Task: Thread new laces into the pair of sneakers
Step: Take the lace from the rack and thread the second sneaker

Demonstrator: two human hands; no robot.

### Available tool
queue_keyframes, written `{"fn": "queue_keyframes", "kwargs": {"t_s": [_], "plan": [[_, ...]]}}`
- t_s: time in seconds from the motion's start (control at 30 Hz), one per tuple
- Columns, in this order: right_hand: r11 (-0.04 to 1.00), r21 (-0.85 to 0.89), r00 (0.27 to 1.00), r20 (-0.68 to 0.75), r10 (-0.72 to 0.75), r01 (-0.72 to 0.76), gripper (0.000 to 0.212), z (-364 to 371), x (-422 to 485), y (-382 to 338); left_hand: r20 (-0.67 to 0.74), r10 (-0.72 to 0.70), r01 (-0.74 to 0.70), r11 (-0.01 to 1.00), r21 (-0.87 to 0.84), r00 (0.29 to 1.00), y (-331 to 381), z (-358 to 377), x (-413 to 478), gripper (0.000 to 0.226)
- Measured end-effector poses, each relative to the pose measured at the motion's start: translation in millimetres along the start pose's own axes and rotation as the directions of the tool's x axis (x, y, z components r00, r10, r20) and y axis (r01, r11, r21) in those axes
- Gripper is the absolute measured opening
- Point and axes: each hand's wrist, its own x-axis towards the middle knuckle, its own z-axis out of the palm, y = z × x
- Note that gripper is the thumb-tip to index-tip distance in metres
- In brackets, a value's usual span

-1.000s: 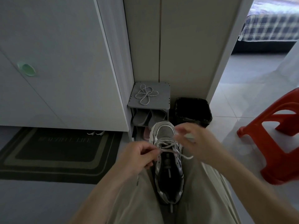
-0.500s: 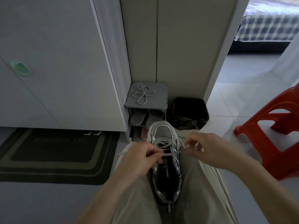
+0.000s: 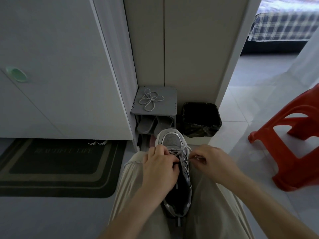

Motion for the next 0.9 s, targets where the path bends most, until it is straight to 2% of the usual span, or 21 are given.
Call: {"fn": "queue_keyframes", "kwargs": {"t_s": [0.23,0.43,0.53,0.7,0.9], "plan": [[0.999,-0.042,0.999,-0.022,-0.027,0.026,0.01,4,3,0,0.033,-0.081,0.082,0.996,-0.021,0.996,-2,11,1,0.024],[0.979,-0.196,0.998,0.041,-0.047,0.054,0.012,2,5,1,0.025,-0.104,0.106,0.991,-0.079,0.994,-3,14,0,0.025],[0.985,-0.165,0.998,0.026,-0.05,0.054,0.013,8,6,-4,0.014,-0.112,0.113,0.987,-0.111,0.994,-1,15,-1,0.025],[0.996,-0.089,1.0,0.0,0.024,-0.024,0.013,15,8,-7,0.033,-0.127,0.13,0.984,-0.118,0.991,0,15,2,0.02],[0.993,-0.027,0.992,0.04,0.117,-0.116,0.058,16,-1,-15,0.033,-0.16,0.163,0.97,-0.178,0.987,-5,17,2,0.012]]}}
